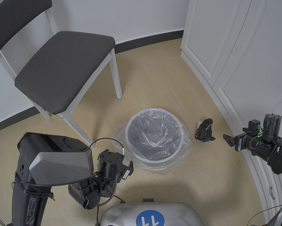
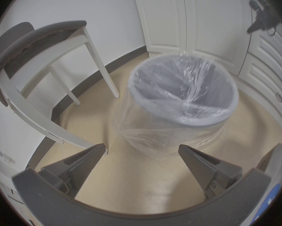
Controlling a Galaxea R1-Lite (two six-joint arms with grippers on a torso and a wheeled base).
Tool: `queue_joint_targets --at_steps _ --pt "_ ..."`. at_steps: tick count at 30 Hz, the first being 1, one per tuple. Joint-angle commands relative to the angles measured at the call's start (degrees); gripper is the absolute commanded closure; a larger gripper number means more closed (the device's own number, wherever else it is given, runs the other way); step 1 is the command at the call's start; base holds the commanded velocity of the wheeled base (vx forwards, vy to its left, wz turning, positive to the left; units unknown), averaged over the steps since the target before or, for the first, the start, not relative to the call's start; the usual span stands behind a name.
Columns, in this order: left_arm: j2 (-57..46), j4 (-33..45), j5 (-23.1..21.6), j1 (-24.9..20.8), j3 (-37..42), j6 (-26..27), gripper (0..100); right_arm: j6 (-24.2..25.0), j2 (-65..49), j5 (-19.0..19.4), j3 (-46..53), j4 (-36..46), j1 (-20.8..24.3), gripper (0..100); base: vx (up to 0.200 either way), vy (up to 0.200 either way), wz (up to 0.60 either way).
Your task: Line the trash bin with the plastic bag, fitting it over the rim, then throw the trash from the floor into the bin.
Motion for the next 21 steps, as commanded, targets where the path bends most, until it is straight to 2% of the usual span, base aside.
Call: queue_joint_targets --at_steps 1,4,5,7,11,14,18,21 --pt "-5.73 -9.99 0.09 -1.08 10.25 -0.23 0 0.73 17.85 -6.75 -3.24 -9.33 7.14 0 0.000 0.000 0.00" --pt "-6.52 -11.30 0.01 -0.73 10.61 -1.29 0 0.55 21.19 -7.11 -7.46 -8.28 8.20 0 0.000 0.000 0.00" --pt "-7.93 -11.13 0.01 -0.73 10.61 -3.31 0 0.38 23.04 -7.19 -10.63 -6.79 8.64 0 0.000 0.000 0.00" --pt "-9.86 -11.04 0.01 -1.08 10.61 -6.21 0 0.03 24.97 -7.37 -15.99 -2.57 8.99 0 0.000 0.000 0.00" --pt "-13.55 -11.04 0.01 -1.08 11.13 -7.62 0 0.64 27.96 -7.55 -23.28 5.69 9.16 0 0.000 0.000 0.00" --pt "-16.63 -11.04 0.01 -1.26 12.19 -9.37 0 1.26 30.24 -7.55 -25.48 6.40 9.43 0 0.000 0.000 0.00" --pt "-20.23 -11.04 0.18 -1.52 11.75 -9.20 0 2.84 32.09 -7.55 -28.03 6.84 9.69 0 0.000 0.000 0.00" --pt "-24.36 -10.95 0.18 -0.99 12.98 -9.20 0 5.56 34.90 -7.63 -30.93 6.31 10.31 0 0.000 0.000 0.00"
